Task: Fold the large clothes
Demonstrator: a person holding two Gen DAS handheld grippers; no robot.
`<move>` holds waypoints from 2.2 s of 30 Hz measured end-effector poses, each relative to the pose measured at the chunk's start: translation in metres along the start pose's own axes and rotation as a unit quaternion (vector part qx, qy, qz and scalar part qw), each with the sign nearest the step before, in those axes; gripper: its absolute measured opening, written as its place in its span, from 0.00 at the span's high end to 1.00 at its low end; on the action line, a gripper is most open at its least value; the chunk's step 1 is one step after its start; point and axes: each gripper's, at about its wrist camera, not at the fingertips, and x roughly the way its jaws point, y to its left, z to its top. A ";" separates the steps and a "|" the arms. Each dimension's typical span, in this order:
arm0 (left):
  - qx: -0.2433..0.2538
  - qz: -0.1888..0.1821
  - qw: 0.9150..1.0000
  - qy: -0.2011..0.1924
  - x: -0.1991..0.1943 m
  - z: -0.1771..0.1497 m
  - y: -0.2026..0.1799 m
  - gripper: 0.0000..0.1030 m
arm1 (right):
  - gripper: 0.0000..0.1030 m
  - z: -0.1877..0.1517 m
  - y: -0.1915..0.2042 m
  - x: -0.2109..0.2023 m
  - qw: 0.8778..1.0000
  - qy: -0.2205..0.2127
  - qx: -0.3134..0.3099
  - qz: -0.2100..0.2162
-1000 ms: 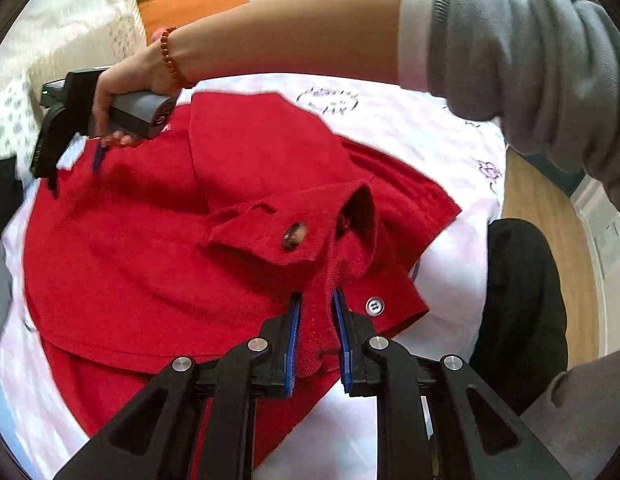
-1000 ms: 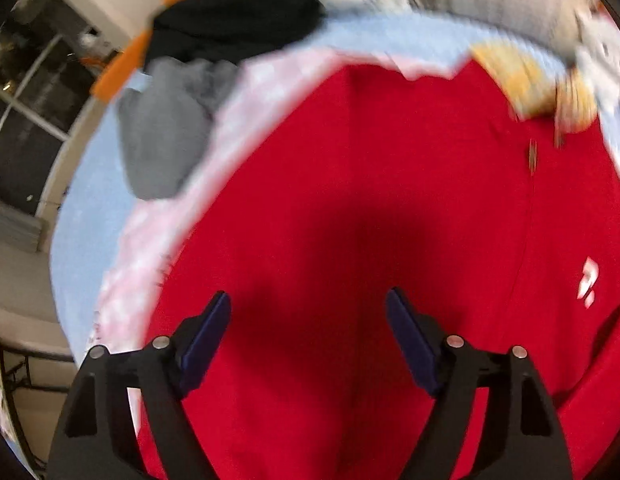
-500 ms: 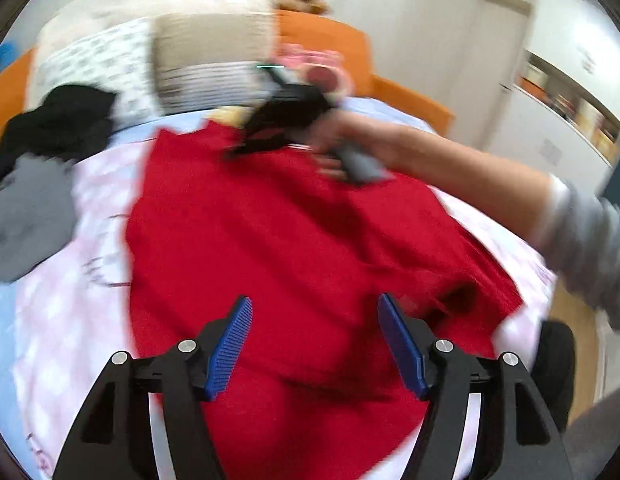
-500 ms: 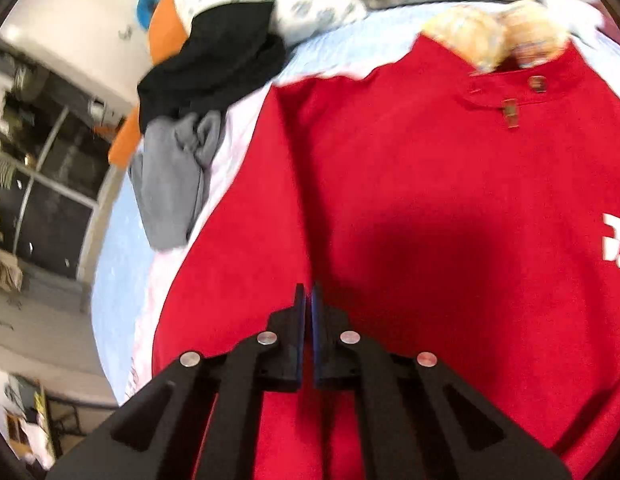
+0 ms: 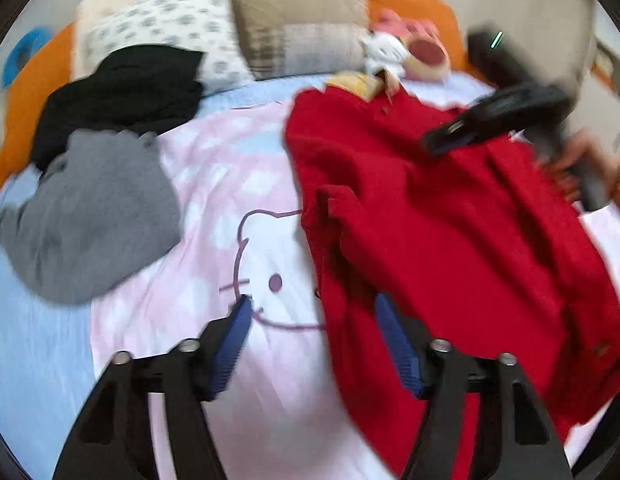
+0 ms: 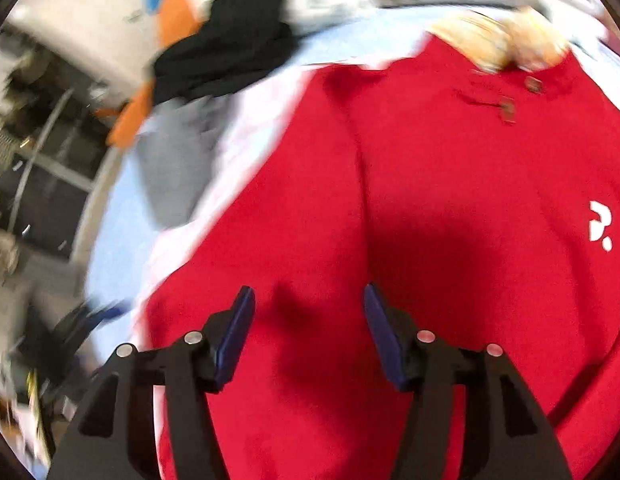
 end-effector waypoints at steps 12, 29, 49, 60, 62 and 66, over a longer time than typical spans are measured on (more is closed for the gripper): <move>0.138 0.008 0.990 0.012 0.063 0.032 -0.020 0.36 | 0.37 -0.202 0.104 -0.048 0.979 0.154 -0.132 0.028; 0.127 -0.031 0.991 -0.007 0.066 0.026 0.003 0.35 | 0.36 -0.041 0.011 -0.044 0.997 -0.041 -0.020 0.058; 0.040 -0.039 0.998 -0.004 0.069 0.028 0.046 0.85 | 0.98 0.066 -0.064 0.030 0.993 -0.085 0.072 0.026; 0.015 -0.015 0.999 -0.025 0.022 -0.013 0.039 0.44 | 0.19 -0.036 -0.018 -0.034 0.998 -0.053 -0.025 0.022; 0.006 -0.032 0.999 -0.041 0.003 -0.015 0.031 0.42 | 0.19 -0.067 -0.010 -0.049 0.997 -0.046 -0.046 0.034; 0.010 -0.068 0.996 -0.059 -0.017 -0.010 -0.006 0.36 | 0.22 -0.123 0.009 -0.055 0.995 -0.012 -0.097 -0.006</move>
